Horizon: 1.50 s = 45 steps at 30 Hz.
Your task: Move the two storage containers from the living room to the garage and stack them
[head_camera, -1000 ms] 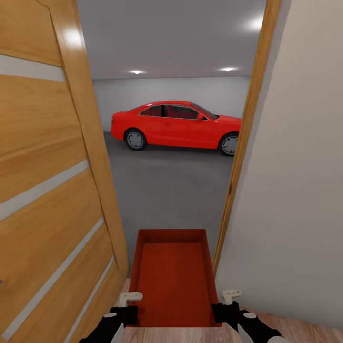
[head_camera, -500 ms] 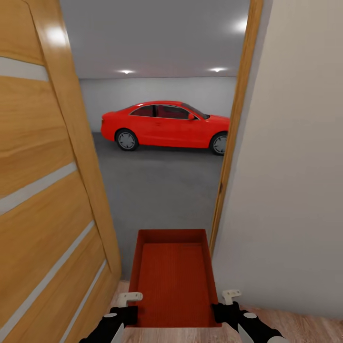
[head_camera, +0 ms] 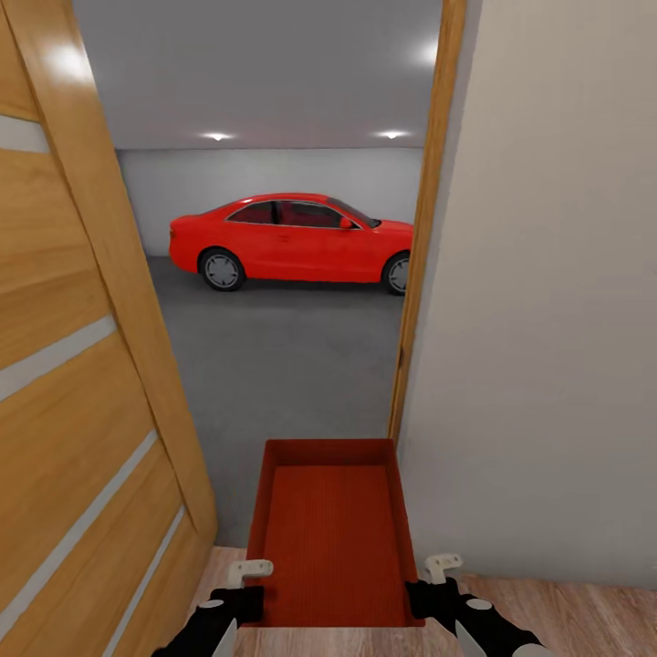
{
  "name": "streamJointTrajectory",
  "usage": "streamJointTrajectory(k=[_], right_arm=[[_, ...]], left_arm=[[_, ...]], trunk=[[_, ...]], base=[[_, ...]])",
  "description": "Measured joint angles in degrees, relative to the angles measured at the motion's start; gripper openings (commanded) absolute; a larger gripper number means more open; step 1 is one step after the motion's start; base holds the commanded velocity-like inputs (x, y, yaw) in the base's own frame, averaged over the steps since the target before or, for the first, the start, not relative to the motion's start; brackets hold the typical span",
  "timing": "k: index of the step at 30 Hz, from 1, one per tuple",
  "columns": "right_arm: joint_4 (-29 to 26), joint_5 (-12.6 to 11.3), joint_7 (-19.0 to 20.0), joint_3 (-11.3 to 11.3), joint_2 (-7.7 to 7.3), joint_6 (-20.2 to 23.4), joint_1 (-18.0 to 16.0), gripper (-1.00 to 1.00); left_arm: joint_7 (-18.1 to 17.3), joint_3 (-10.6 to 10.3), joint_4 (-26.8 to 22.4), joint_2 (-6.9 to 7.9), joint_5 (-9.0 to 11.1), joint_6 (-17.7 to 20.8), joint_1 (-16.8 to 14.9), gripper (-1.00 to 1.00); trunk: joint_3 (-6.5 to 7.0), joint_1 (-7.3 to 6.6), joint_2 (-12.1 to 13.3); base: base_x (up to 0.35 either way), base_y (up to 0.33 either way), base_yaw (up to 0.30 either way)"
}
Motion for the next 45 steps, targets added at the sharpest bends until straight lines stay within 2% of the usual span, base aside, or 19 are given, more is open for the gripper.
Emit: streamJointTrajectory(k=[3, 6, 16, 45], right_arm=[[0.0, 0.1, 0.4, -0.1, -0.27, 0.0, 0.0, -1.00], [0.0, 0.0, 0.0, 0.0, 0.05, 0.0, 0.0, -1.00], [0.0, 0.0, -0.1, 0.0, 0.07, -0.1, 0.0, -1.00], [0.0, 0.1, 0.0, -0.1, 0.04, -0.1, 0.0, -1.00]], left_arm=[[0.1, 0.7, 0.0, -0.42, -0.7, 0.0, 0.0, -1.00], [0.0, -0.1, -0.1, 0.08, 0.1, 0.0, 0.0, -1.00], [0.0, -0.1, -0.1, 0.09, 0.1, 0.0, 0.0, -1.00], [0.0, -0.1, 0.0, 0.05, 0.0, 0.0, 0.0, -1.00]], trunk=[[0.00, -0.01, 0.0], [0.00, -0.02, 0.0], [0.00, -0.01, 0.0], [0.00, 0.00, 0.0]], base=[[0.132, 0.136, -0.003], [0.201, 0.186, -0.001], [0.192, 0.158, 0.000], [0.002, 0.002, -0.008]])
